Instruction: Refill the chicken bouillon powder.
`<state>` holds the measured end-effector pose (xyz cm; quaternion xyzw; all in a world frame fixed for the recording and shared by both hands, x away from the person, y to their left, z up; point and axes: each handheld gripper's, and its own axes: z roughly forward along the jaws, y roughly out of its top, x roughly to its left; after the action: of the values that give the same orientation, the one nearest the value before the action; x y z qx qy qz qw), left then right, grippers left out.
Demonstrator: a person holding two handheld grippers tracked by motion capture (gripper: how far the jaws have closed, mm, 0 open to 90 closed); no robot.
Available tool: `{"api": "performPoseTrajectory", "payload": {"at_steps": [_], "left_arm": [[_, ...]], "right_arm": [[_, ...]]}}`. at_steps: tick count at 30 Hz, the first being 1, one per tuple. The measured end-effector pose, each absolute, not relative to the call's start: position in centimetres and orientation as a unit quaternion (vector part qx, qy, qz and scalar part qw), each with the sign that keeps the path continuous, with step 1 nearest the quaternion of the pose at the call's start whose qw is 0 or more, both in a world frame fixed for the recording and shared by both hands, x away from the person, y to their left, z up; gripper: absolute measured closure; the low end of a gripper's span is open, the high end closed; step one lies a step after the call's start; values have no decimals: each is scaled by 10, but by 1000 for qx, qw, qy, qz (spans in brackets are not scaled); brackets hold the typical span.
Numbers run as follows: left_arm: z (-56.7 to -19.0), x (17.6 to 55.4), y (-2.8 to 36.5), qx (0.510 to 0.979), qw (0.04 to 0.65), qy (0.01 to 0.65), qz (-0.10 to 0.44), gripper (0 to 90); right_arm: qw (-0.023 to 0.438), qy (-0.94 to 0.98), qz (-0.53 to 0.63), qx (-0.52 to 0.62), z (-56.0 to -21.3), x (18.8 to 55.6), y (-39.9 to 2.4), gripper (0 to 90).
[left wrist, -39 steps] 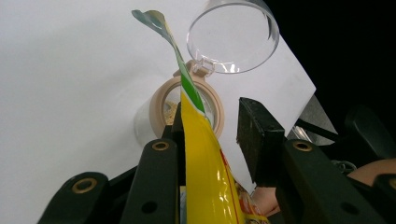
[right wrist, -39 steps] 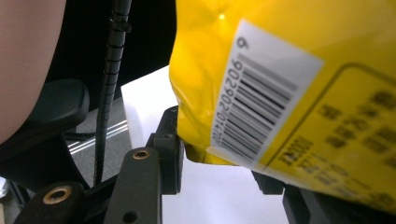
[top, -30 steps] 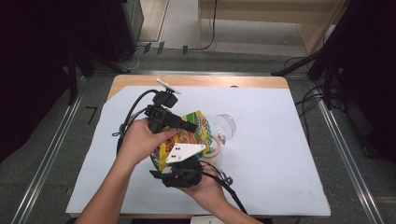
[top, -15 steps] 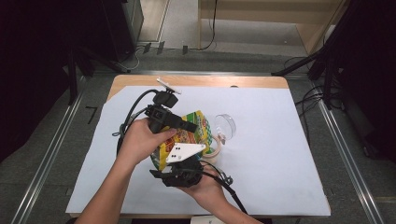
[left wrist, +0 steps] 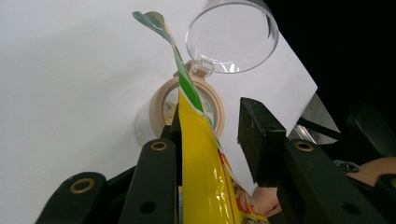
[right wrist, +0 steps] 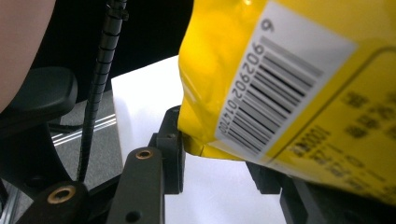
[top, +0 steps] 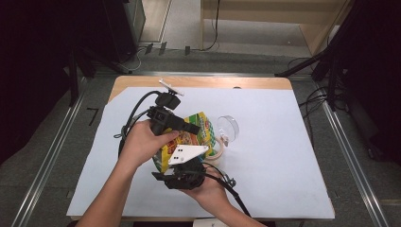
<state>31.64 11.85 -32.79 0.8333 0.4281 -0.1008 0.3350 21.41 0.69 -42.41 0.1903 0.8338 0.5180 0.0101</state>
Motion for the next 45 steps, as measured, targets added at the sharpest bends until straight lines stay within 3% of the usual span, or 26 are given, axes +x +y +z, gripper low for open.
{"api": "performPoseTrajectory", "payload": {"at_steps": [45], "left_arm": [[-329, 320, 113, 836, 334, 423, -106, 684]], "right_arm": [[11, 834, 513, 201, -423, 215, 2, 634]]}}
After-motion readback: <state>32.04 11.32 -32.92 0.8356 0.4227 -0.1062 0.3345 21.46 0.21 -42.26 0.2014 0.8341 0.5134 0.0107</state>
